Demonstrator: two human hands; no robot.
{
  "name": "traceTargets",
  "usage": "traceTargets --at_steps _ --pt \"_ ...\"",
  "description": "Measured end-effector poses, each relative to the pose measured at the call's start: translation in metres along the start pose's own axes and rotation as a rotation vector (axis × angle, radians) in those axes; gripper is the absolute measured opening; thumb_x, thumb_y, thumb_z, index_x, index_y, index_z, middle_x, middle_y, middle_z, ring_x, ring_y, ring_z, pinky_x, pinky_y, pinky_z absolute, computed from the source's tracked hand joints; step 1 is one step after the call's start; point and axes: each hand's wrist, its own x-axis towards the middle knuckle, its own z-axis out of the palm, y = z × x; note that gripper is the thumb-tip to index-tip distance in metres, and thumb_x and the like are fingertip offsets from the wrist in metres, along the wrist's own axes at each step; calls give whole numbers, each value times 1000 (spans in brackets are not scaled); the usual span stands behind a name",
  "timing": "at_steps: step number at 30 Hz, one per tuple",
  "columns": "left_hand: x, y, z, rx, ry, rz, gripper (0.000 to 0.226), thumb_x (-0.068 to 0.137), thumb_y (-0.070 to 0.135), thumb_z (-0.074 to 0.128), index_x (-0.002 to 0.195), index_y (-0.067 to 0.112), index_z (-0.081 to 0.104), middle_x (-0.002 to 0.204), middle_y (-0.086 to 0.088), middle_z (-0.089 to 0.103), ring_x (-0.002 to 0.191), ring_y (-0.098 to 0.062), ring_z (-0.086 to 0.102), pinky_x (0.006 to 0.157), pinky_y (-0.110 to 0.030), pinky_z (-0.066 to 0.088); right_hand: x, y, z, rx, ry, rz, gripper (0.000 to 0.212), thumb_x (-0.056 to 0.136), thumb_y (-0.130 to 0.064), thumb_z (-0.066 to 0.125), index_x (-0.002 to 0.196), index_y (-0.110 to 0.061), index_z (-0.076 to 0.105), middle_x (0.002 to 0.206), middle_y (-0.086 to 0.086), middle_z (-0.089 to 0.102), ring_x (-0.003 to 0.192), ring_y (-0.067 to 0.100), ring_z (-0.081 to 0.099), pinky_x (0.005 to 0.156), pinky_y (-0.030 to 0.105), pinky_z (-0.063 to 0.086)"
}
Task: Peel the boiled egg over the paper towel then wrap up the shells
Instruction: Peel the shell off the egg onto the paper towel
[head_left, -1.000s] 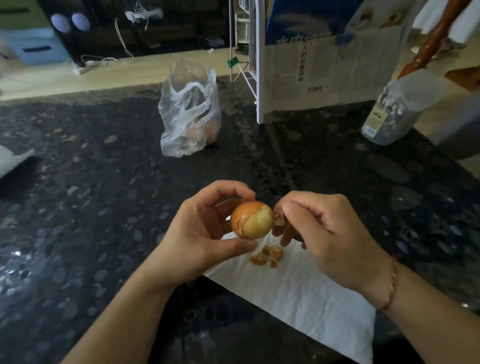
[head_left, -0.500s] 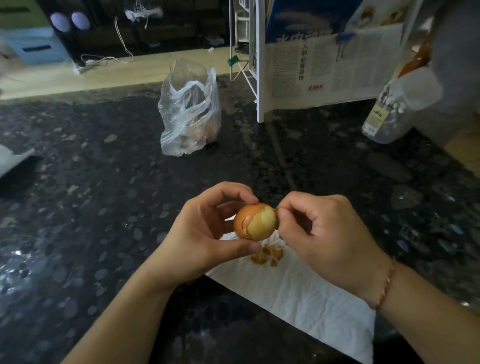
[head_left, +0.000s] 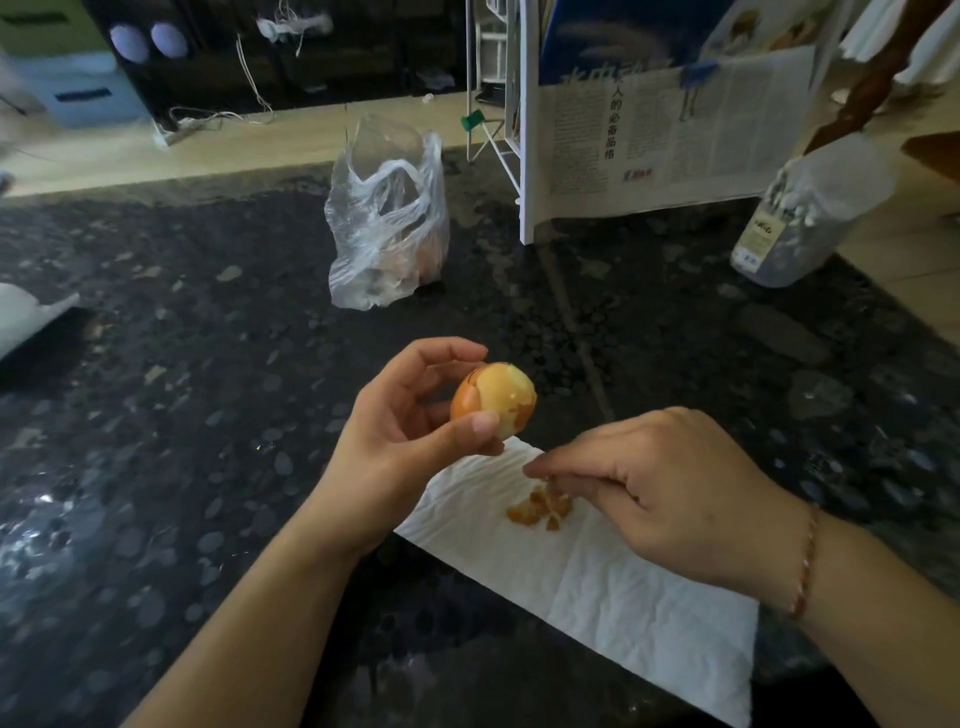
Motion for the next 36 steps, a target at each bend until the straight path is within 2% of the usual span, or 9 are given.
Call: traceTargets --at_steps 4,7,11,15,20,24,27,32,36 --pt "0 -2 0 22 1 1 43 75 20 80 114 19 63 113 -18 69 93 -40 71 73 -36 58 -1 -2 -4 -3 -15 11 25 89 -36 55 108 -38 70 99 -24 74 88 -4 69 68 29 59" --pt "0 -1 1 8 -9 5 47 73 29 84 115 18 64 112 -18 68 92 -38 71 74 -37 59 1 -3 -8 67 27 95 30 86 -55 50 99 -39 72 83 -24 73 74 -4 67 63 28 57" --pt "0 -2 3 6 -14 -7 50 72 33 84 115 19 64 113 -19 67 92 -39 71 74 -37 59 2 -6 -6 31 -37 90 20 87 -39 58 101 -38 73 94 -24 74 84 -6 68 70 27 58" --pt "-1 -2 3 27 -24 -11 50 73 31 82 117 17 62 114 -18 67 94 -38 72 74 -37 59 4 -12 -7 31 -36 157 35 83 -59 46 99 -42 72 84 -23 74 74 -1 68 65 31 56" --pt "-1 -2 2 30 -16 -18 52 72 35 83 117 19 63 116 -20 66 95 -40 71 75 -38 59 2 -13 -5 -3 -100 153 31 88 -25 53 109 -41 68 97 -24 74 89 -3 69 73 30 58" --pt "0 -2 1 33 -22 -25 51 72 35 83 117 21 63 117 -19 66 95 -39 72 75 -38 59 4 -16 -7 14 -75 225 16 83 -48 62 93 -42 73 79 -28 72 70 -5 65 67 25 55" --pt "-1 -2 1 39 -27 -28 52 73 31 82 119 18 62 116 -19 66 95 -38 72 75 -38 59 5 -17 -7 -38 -82 277 32 71 -66 55 83 -41 70 62 -26 61 61 -6 56 60 19 46" --pt "0 -3 2 34 -23 -38 51 72 32 83 117 19 63 115 -18 67 95 -37 72 74 -37 59 1 -13 -11 -188 -167 435 25 90 -44 57 115 -44 54 100 -19 65 90 1 60 78 26 53" --pt "1 -3 3 47 -15 -50 51 70 34 85 116 21 64 115 -16 68 96 -37 72 75 -37 59 0 -13 -4 -255 -241 544 33 89 -38 61 119 -41 48 110 -15 58 97 9 60 79 31 54"
